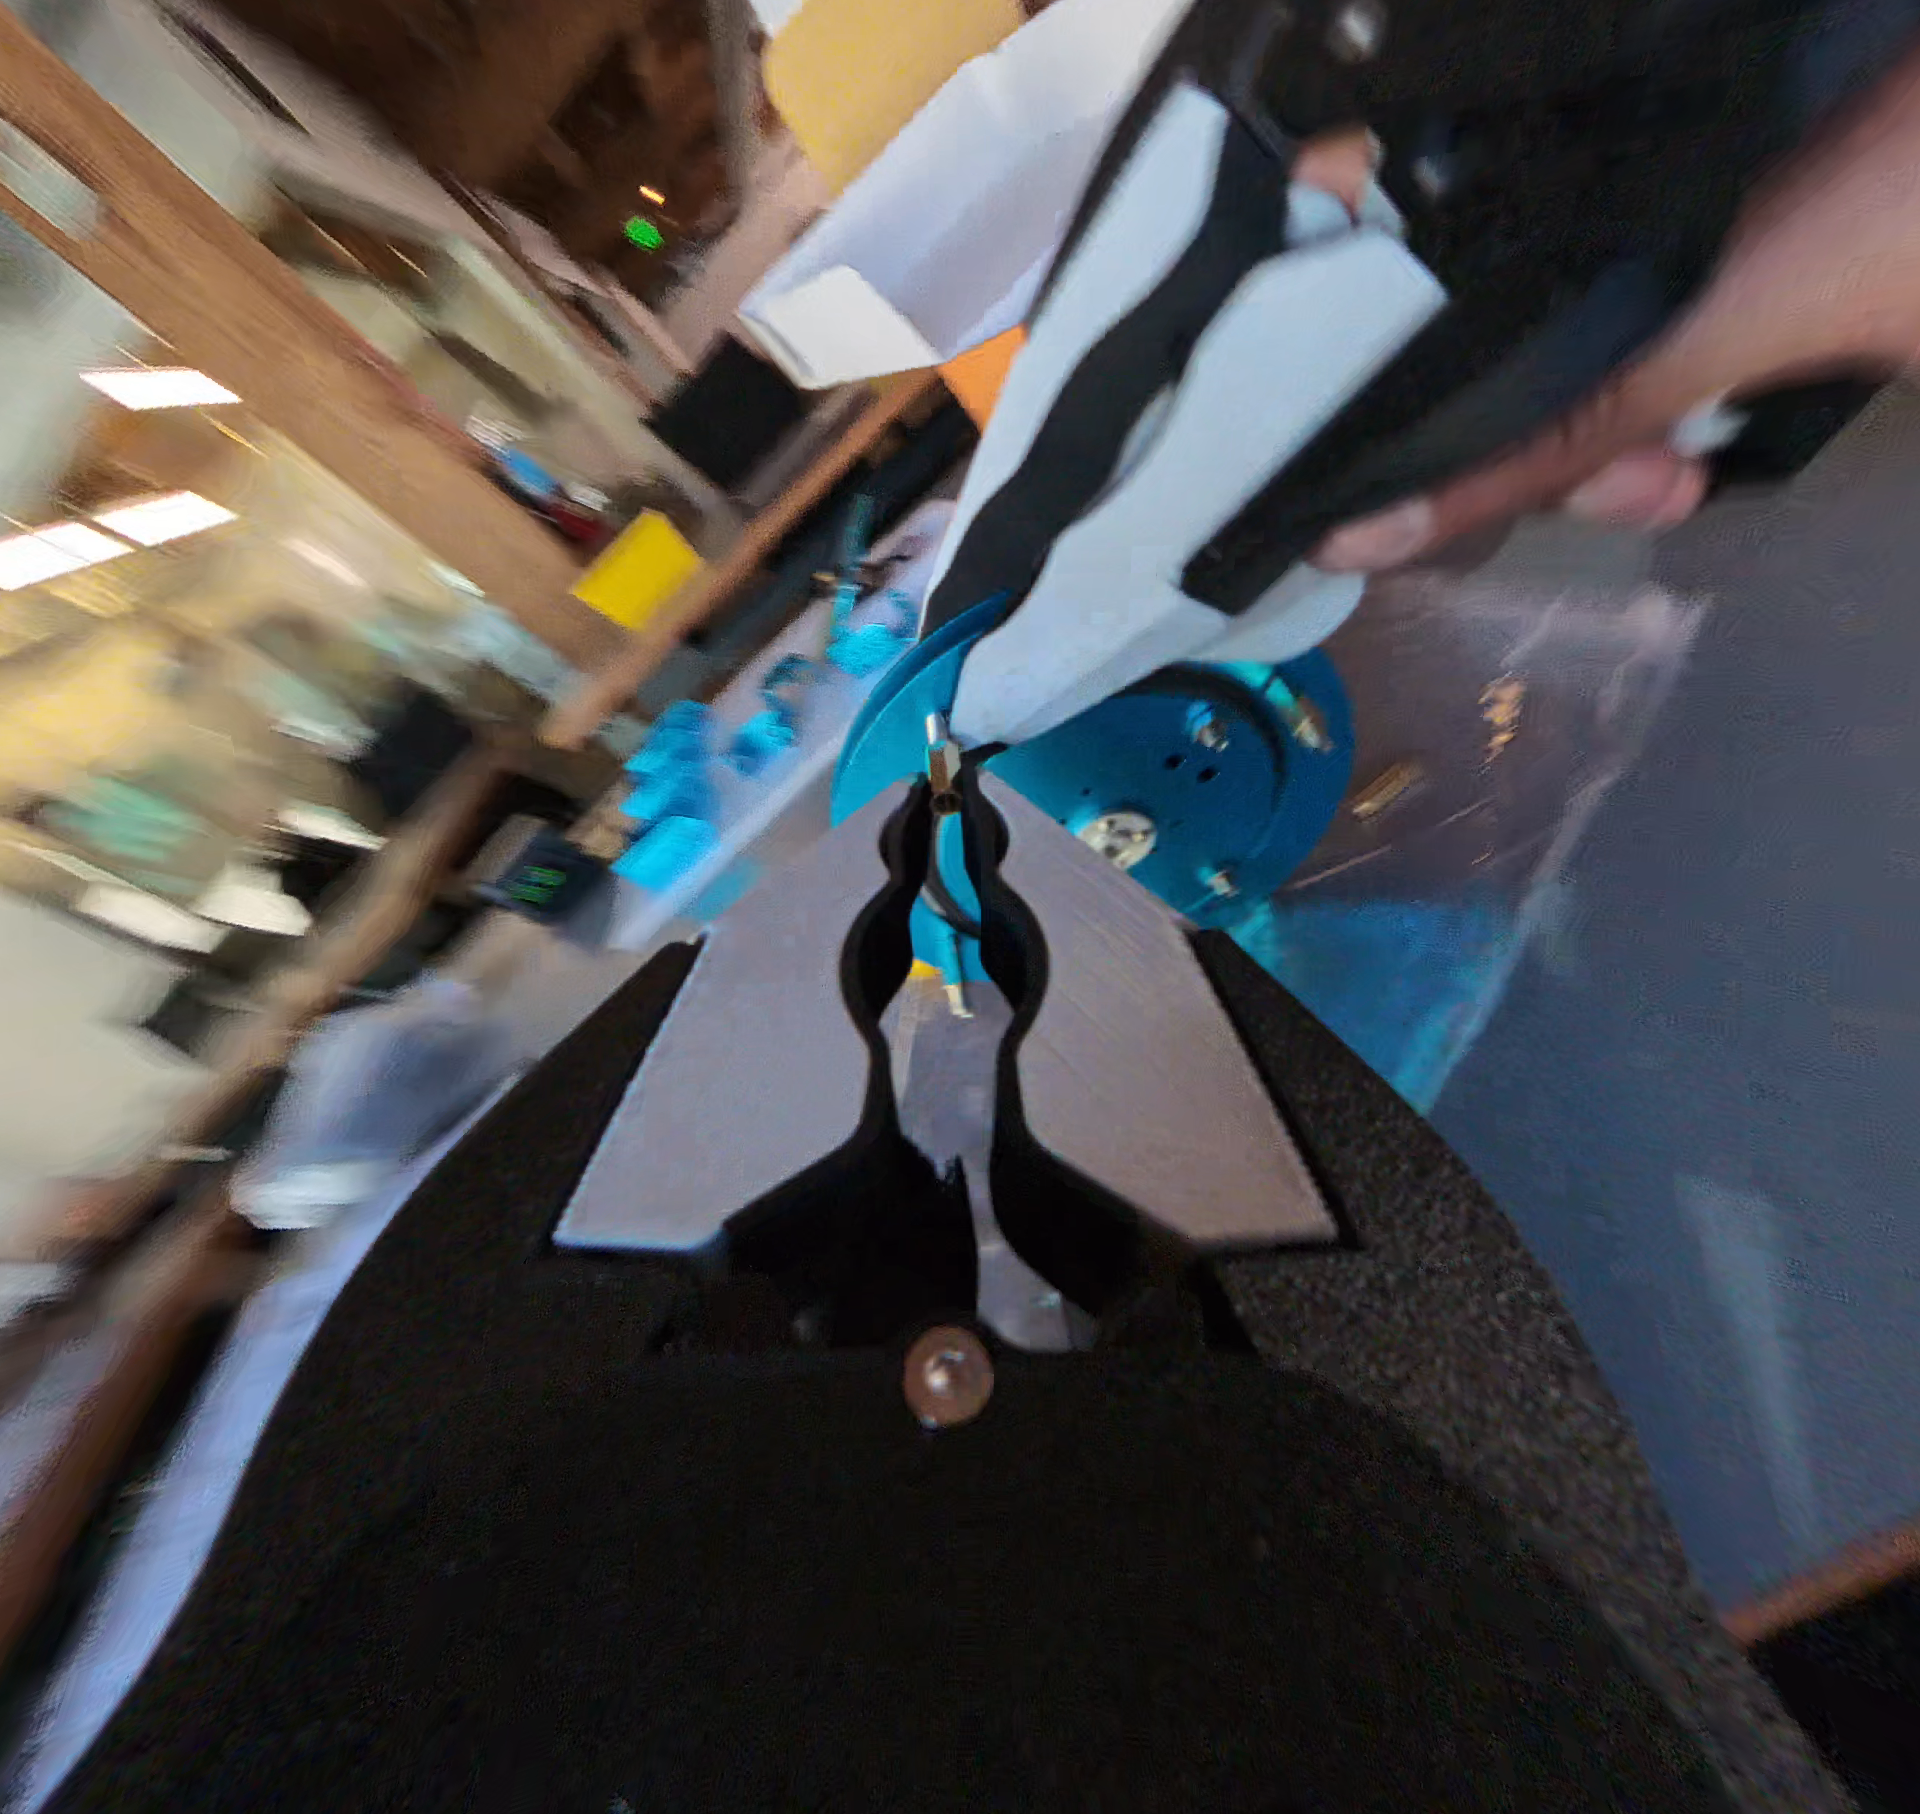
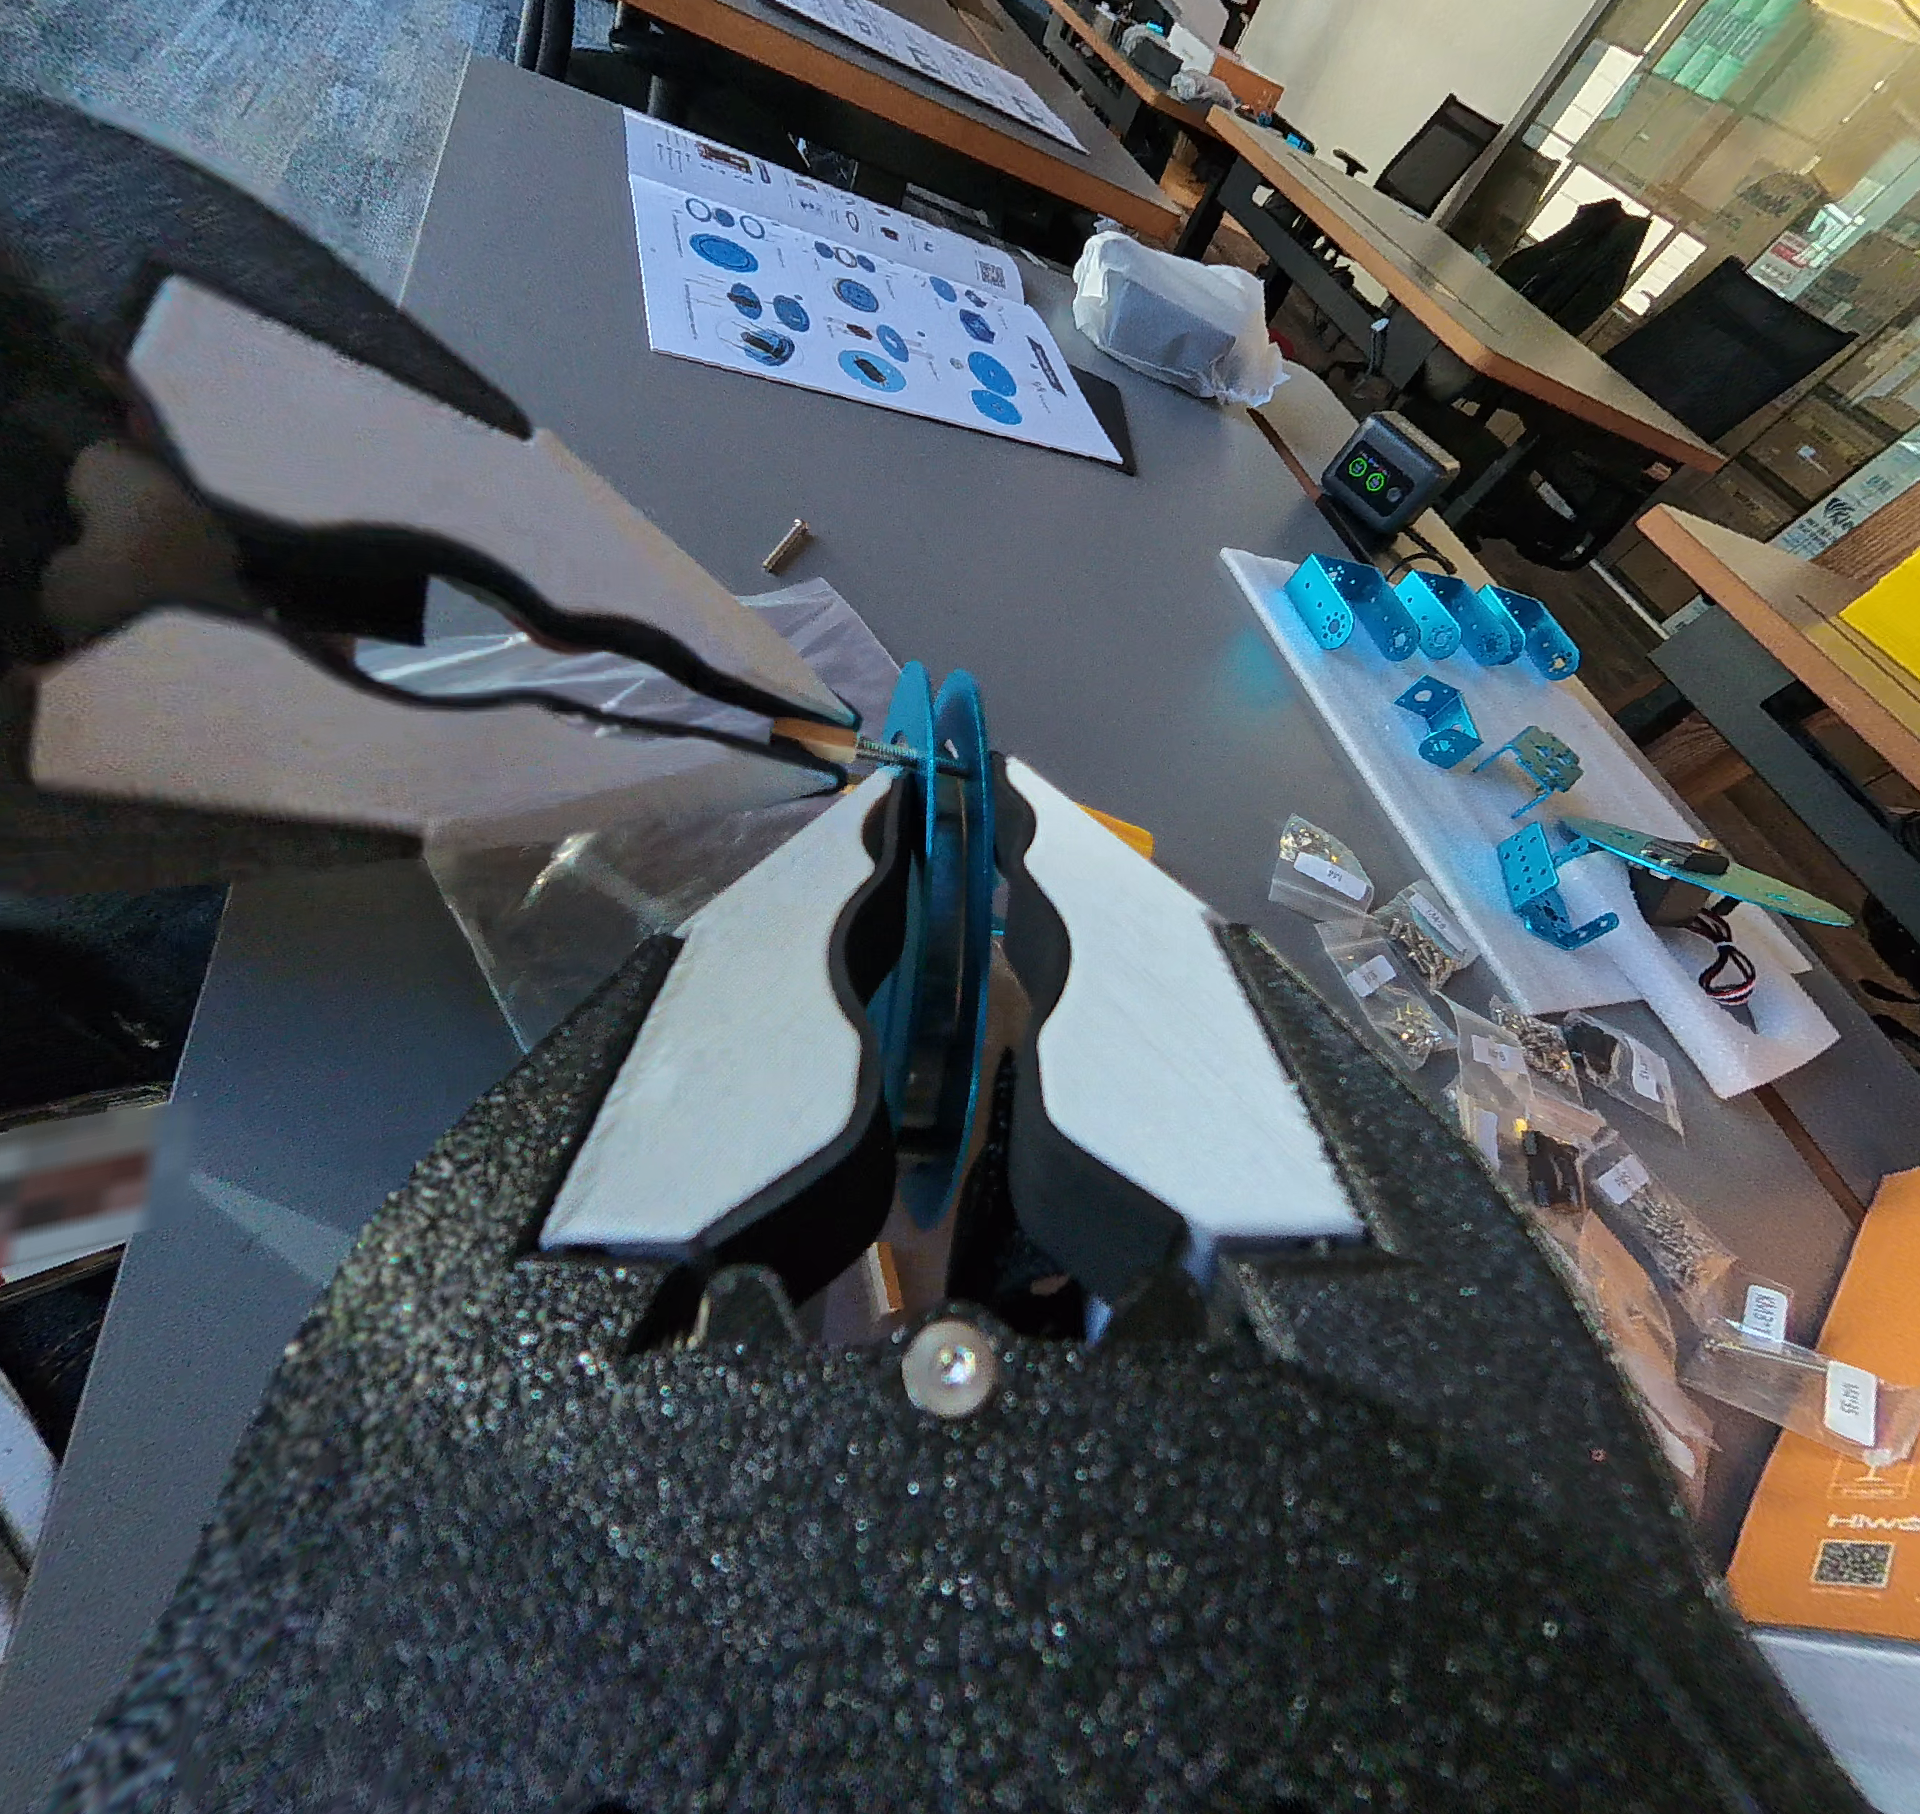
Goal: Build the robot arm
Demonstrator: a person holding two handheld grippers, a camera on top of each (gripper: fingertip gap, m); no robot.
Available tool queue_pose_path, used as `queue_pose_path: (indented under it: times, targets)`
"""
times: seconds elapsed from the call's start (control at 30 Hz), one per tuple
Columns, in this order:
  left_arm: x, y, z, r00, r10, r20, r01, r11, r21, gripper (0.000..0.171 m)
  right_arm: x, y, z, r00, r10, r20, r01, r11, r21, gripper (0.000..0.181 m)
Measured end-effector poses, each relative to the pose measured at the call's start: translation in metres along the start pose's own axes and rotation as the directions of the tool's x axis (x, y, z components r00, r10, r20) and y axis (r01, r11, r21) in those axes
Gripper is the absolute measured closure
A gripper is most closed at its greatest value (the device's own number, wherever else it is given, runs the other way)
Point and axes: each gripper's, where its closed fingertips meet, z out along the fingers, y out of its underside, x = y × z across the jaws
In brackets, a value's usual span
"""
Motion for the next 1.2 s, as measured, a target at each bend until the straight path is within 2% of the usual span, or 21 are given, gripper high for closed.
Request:
queue_pose_path:
  times: [0.07, 0.13, 0.17, 0.23, 0.3, 0.37, 0.43, 0.5, 0.6, 0.67, 0.73, 0.77, 0.8, 0.87, 0.9, 0.93, 1.0, 1.07, 1.1, 1.13, 1.2]
  targets:
    - [-0.001, -0.001, 0.000, 0.979, 0.180, 0.096, -0.180, 0.984, -0.011, 0.167, 0.000, 0.001, -0.001, 1.000, 0.009, 0.007, -0.009, 1.000, -0.001, 0.168]
    - [-0.001, -0.001, 0.001, 0.973, 0.199, 0.114, -0.200, 0.980, -0.002, 0.167, 0.000, 0.001, -0.001, 1.000, 0.014, 0.013, -0.014, 1.000, -0.001, 0.168]
    - [0.000, -0.001, 0.001, 0.987, 0.133, 0.088, -0.135, 0.991, 0.014, 0.167, 0.000, 0.001, -0.002, 1.000, 0.012, 0.013, -0.012, 1.000, -0.002, 0.168]
    - [0.005, -0.003, 0.000, 0.988, -0.141, -0.062, 0.144, 0.989, 0.046, 0.162, 0.001, 0.001, -0.002, 1.000, 0.013, 0.012, -0.013, 1.000, -0.003, 0.169]
    - [0.007, -0.008, -0.005, 0.861, -0.447, -0.243, 0.467, 0.884, 0.030, 0.154, 0.001, 0.001, -0.001, 1.000, 0.010, 0.010, -0.010, 1.000, -0.006, 0.169]
    - [0.006, -0.010, -0.007, 0.709, -0.611, -0.351, 0.647, 0.762, -0.022, 0.155, 0.000, 0.001, -0.001, 1.000, 0.011, 0.014, -0.011, 1.000, -0.004, 0.169]
    - [0.005, -0.007, -0.005, 0.627, -0.672, -0.394, 0.713, 0.698, -0.057, 0.159, 0.000, 0.000, -0.001, 1.000, 0.007, 0.011, -0.006, 1.000, -0.004, 0.169]
    - [0.006, -0.006, -0.003, 0.594, -0.691, -0.412, 0.736, 0.674, -0.070, 0.163, -0.001, 0.000, -0.001, 1.000, 0.003, 0.007, -0.003, 1.000, -0.007, 0.169]
    - [0.006, -0.006, -0.002, 0.621, -0.675, -0.398, 0.715, 0.696, -0.065, 0.164, 0.000, 0.001, -0.001, 1.000, 0.009, 0.008, -0.009, 1.000, -0.006, 0.169]
    - [0.006, -0.004, -0.001, 0.779, -0.542, -0.315, 0.568, 0.823, -0.011, 0.165, 0.000, 0.001, -0.001, 1.000, 0.011, 0.007, -0.011, 1.000, -0.005, 0.169]
    - [0.004, -0.001, 0.000, 0.968, -0.214, -0.132, 0.220, 0.975, 0.038, 0.167, 0.000, 0.001, -0.001, 1.000, 0.013, 0.005, -0.013, 1.000, -0.007, 0.169]
    - [0.002, -0.001, 0.000, 1.000, -0.003, -0.018, 0.004, 0.999, 0.036, 0.167, 0.000, 0.001, -0.002, 1.000, 0.018, 0.008, -0.018, 1.000, -0.007, 0.169]
    - [0.000, -0.001, 0.000, 0.977, 0.196, 0.088, -0.198, 0.980, 0.011, 0.168, -0.001, 0.001, -0.002, 1.000, 0.023, 0.012, -0.023, 1.000, -0.007, 0.168]
    - [-0.002, -0.001, 0.000, 0.839, 0.491, 0.234, -0.489, 0.869, -0.068, 0.168, 0.000, 0.002, -0.003, 0.999, 0.032, 0.019, -0.032, 0.999, -0.008, 0.168]
    - [-0.002, -0.002, 0.001, 0.789, 0.554, 0.265, -0.552, 0.829, -0.088, 0.168, 0.000, 0.002, -0.003, 0.999, 0.034, 0.020, -0.033, 0.999, -0.009, 0.168]
    - [-0.001, -0.002, 0.001, 0.794, 0.546, 0.267, -0.546, 0.834, -0.079, 0.168, 0.001, 0.003, -0.003, 0.999, 0.031, 0.018, -0.031, 0.999, -0.011, 0.168]
    - [0.000, -0.002, 0.002, 0.908, 0.370, 0.196, -0.375, 0.927, -0.009, 0.167, 0.001, 0.003, -0.003, 0.999, 0.036, 0.021, -0.036, 0.999, -0.010, 0.168]
    - [0.003, -0.004, 0.000, 0.999, 0.043, 0.029, -0.045, 0.997, 0.067, 0.165, 0.001, 0.003, -0.003, 0.998, 0.046, 0.031, -0.046, 0.999, -0.011, 0.169]
    - [0.005, -0.009, -0.003, 0.986, -0.147, -0.074, 0.153, 0.984, 0.092, 0.162, 0.001, 0.003, -0.003, 0.998, 0.049, 0.030, -0.049, 0.999, -0.010, 0.169]
    - [0.006, -0.013, -0.005, 0.935, -0.312, -0.170, 0.331, 0.939, 0.096, 0.159, 0.001, 0.003, -0.003, 0.998, 0.050, 0.030, -0.049, 0.999, -0.010, 0.169]
    - [0.005, -0.011, -0.004, 0.822, -0.499, -0.275, 0.529, 0.847, 0.042, 0.158, 0.001, 0.003, -0.003, 0.998, 0.054, 0.033, -0.054, 0.999, -0.011, 0.169]
